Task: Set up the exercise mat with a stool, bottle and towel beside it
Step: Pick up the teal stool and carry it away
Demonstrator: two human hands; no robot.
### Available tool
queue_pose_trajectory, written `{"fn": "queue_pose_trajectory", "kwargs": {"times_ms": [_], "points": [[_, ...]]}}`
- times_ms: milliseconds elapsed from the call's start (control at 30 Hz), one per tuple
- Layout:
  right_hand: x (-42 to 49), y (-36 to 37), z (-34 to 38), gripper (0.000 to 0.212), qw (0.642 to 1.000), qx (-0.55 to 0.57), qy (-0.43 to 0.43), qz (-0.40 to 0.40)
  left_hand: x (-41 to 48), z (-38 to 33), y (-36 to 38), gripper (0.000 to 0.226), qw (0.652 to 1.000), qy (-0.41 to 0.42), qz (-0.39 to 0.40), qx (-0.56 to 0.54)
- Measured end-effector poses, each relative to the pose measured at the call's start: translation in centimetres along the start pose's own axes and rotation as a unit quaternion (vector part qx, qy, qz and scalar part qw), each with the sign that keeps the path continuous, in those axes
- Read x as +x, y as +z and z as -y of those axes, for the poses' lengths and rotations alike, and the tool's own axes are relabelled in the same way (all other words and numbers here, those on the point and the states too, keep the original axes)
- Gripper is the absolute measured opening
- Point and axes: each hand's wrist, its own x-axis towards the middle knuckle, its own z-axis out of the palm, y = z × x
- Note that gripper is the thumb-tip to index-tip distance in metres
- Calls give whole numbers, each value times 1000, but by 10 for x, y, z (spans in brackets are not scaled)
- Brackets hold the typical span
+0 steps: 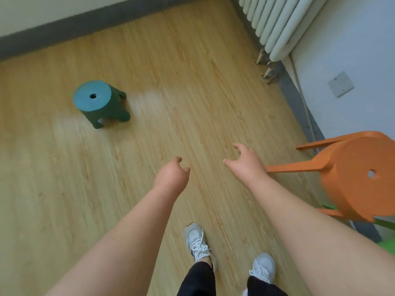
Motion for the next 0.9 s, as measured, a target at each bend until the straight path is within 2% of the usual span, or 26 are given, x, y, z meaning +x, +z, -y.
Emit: {"fn": "queue_pose_trajectory", "kwargs": {"times_ms": [333,533,700,900], "points": [[51,100,142,65,989,-70,-83,105,64,89,-84,50,990,-90,-49,-95],[99,129,214,66,976,-88,-112,163,112,118,-129,49,971,-168,-68,-154],[139,138,281,73,964,-130,-135,186,155,130,-171,48,954,-196,-95,-205],[170,165,370,81,966,-120,-133,186,197,152,-217,49,948,-203,-108,-219]]}}
